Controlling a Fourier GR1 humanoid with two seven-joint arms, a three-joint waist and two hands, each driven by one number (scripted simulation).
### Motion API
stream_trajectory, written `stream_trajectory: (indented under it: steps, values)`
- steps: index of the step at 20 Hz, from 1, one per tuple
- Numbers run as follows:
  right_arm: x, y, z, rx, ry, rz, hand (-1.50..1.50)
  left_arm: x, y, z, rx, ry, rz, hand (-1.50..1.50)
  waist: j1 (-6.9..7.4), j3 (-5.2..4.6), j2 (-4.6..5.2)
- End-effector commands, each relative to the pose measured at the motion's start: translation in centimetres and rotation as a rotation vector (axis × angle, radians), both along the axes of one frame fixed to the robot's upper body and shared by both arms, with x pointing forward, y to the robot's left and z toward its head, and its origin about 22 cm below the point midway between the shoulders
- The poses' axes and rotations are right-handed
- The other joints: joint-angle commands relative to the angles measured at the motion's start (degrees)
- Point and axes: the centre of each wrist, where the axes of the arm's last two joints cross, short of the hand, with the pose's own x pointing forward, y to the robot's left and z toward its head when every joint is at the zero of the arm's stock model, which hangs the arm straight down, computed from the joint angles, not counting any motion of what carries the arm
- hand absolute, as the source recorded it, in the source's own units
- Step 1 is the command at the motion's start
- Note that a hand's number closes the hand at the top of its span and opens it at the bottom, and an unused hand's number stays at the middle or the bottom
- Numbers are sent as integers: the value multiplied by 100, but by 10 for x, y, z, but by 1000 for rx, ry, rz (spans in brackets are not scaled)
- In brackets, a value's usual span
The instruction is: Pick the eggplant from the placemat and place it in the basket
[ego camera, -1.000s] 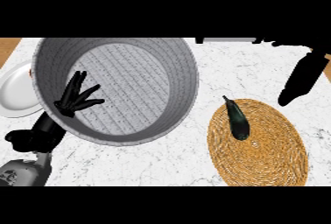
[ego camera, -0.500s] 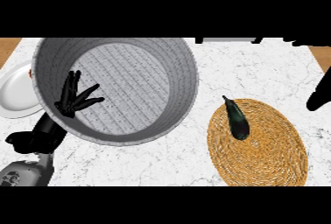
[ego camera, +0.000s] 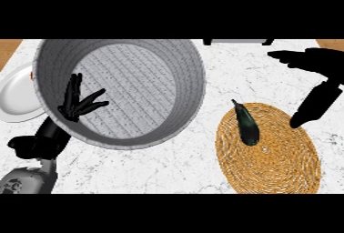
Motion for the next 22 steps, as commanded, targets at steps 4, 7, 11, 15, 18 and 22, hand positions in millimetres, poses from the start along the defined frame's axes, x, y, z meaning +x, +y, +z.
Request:
stream_trajectory:
  steps: [4, 7, 11, 15, 18, 22]
  values:
    - [-2, 16, -58, 23, -38, -21, -150, -9, 3, -5, 34, -6, 30, 0, 37, 1, 21]
    - [-22, 21, -82, 22, -58, -19, -150, -10, 12, 4, 37, -1, 29, 0, 8, 0, 11]
    - [-7, 23, -100, -6, -68, -19, -150, 8, -8, -2, 20, 2, 14, 0, 11, -1, 26]
    - [-13, -4, -91, 36, -77, -17, -150, 16, 2, -11, 5, 24, 36, 0, -27, -2, 20]
    - [-5, 15, -109, 68, -94, -8, -150, 18, 5, 12, 22, 14, 36, 0, 2, 0, 21]
    - [-15, 14, -84, 88, -84, 21, -150, 12, 3, -1, 41, -8, 36, 0, -29, -2, 11]
